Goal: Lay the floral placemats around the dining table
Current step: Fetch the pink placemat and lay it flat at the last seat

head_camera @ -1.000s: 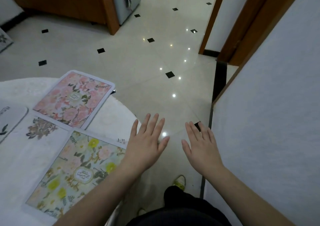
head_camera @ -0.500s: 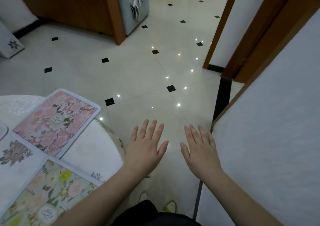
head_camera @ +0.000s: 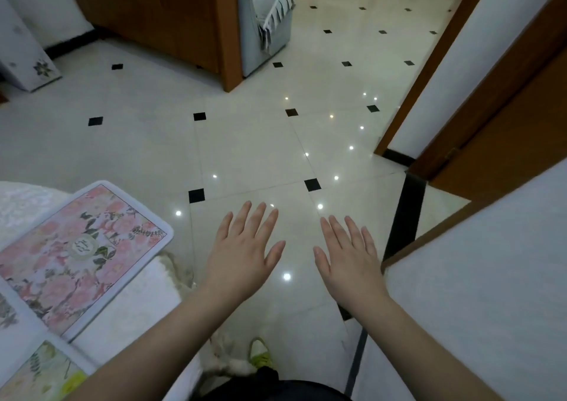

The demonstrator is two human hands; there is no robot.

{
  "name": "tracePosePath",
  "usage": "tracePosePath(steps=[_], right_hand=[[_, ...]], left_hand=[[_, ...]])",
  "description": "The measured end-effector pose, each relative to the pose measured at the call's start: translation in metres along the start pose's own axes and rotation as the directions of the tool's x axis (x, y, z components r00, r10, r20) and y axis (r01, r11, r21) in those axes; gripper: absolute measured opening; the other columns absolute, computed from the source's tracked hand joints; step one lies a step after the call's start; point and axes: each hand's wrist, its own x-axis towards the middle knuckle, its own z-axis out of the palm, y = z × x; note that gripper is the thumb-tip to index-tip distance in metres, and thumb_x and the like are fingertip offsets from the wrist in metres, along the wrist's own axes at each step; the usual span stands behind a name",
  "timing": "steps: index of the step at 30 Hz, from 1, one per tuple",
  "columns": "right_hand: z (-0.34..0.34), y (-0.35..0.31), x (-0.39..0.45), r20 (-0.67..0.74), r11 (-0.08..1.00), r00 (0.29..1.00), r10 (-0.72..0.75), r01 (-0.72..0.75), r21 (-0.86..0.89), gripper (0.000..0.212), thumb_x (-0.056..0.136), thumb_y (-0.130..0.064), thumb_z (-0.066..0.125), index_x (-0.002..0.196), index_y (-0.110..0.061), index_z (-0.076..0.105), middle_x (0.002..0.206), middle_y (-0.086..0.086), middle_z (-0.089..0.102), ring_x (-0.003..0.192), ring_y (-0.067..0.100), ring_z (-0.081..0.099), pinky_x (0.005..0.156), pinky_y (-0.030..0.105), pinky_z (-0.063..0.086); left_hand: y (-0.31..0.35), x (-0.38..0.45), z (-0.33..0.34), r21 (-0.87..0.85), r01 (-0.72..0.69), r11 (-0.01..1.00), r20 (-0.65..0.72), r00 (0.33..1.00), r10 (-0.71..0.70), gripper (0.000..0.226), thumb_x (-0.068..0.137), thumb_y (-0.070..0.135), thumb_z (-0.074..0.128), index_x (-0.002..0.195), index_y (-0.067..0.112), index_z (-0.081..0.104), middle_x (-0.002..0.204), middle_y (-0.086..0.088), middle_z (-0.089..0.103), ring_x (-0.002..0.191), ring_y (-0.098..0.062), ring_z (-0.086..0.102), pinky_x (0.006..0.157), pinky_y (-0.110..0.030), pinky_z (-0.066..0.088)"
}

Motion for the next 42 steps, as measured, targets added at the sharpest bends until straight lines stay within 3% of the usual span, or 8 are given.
tracePosePath(steps=[6,11,21,24,29,33,36,42], right_hand=[[-0.01,-0.01,0.068,-0.037,0.999,0.998,-0.043,0.043,0.0,0.073,0.092,-0.052,-0.003,0.157,-0.022,0.011,0.164,-0.002,0.014,0.152,0.021,0.001,0.12,0.039,-0.01],[-0.015,-0.022,0.11,-0.043,0.993,0.993,-0.113,0.112,-0.03,0.068,0.097,-0.05,0.008,0.155,-0.019,0.026,0.159,0.001,0.03,0.15,0.024,0.018,0.118,0.041,-0.003],[-0.022,-0.023,0.231,-0.046,0.959,0.959,-0.28,0.282,0.034,0.067,0.099,-0.05,0.011,0.153,-0.018,0.031,0.158,0.001,0.034,0.149,0.024,0.02,0.118,0.043,0.001],[-0.027,-0.022,0.272,-0.058,0.933,0.933,-0.354,0.357,0.043,0.069,0.097,-0.052,0.005,0.155,-0.02,0.023,0.161,0.0,0.026,0.151,0.023,0.012,0.118,0.041,-0.003],[-0.042,-0.032,0.328,-0.084,0.889,0.892,-0.445,0.451,0.08,0.07,0.096,-0.052,0.003,0.156,-0.021,0.019,0.162,-0.002,0.021,0.152,0.022,0.007,0.119,0.039,-0.007],[-0.045,-0.058,0.358,-0.068,0.834,0.84,-0.538,0.543,0.097,0.074,0.092,-0.053,-0.003,0.157,-0.021,0.018,0.163,-0.002,0.019,0.152,0.021,0.006,0.121,0.039,-0.005],[-0.044,-0.088,0.373,-0.074,0.786,0.792,-0.606,0.61,0.101,0.072,0.094,-0.052,0.001,0.155,-0.02,0.023,0.161,0.0,0.025,0.151,0.023,0.011,0.122,0.041,0.0],[-0.037,-0.162,0.399,-0.048,0.676,0.68,-0.731,0.732,0.085,0.071,0.095,-0.051,0.004,0.155,-0.019,0.024,0.161,0.0,0.026,0.151,0.023,0.012,0.12,0.039,-0.003]], left_hand=[[-0.029,0.046,-0.01,-0.003,0.069,0.998,-0.008,0.998,-0.069,0.065,0.099,0.057,0.02,0.149,0.021,0.043,0.152,-0.005,0.046,0.144,-0.028,0.037,0.117,-0.048,0.026],[-0.047,0.074,-0.027,0.023,0.118,0.993,-0.035,0.993,-0.117,0.065,0.098,0.058,0.022,0.148,0.023,0.045,0.151,-0.003,0.048,0.141,-0.03,0.042,0.111,-0.056,0.033],[-0.071,0.158,-0.036,0.051,0.296,0.954,-0.084,0.953,-0.291,0.062,0.098,0.055,0.027,0.145,0.021,0.049,0.147,-0.005,0.053,0.137,-0.03,0.048,0.108,-0.053,0.037],[-0.077,0.182,-0.039,0.053,0.354,0.934,-0.073,0.934,-0.35,0.063,0.099,0.056,0.023,0.146,0.023,0.047,0.148,-0.004,0.051,0.139,-0.029,0.046,0.11,-0.051,0.036],[-0.093,0.206,-0.051,0.005,0.477,0.879,-0.044,0.878,-0.476,0.077,0.094,0.065,-0.001,0.156,0.029,0.025,0.163,-0.002,0.025,0.152,-0.028,0.018,0.12,-0.051,0.015],[-0.113,0.209,-0.054,0.045,0.581,0.813,-0.07,0.813,-0.577,0.071,0.1,0.06,0.008,0.149,0.023,0.043,0.152,-0.006,0.046,0.142,-0.032,0.04,0.112,-0.054,0.032],[-0.131,0.202,-0.051,0.058,0.647,0.761,-0.1,0.762,-0.64,0.064,0.099,0.057,0.024,0.146,0.022,0.047,0.149,-0.007,0.05,0.138,-0.032,0.045,0.109,-0.056,0.035],[-0.183,0.187,-0.039,0.06,0.753,0.656,-0.13,0.657,-0.742,0.062,0.097,0.057,0.028,0.144,0.022,0.051,0.146,-0.007,0.053,0.136,-0.031,0.049,0.109,-0.055,0.034]])
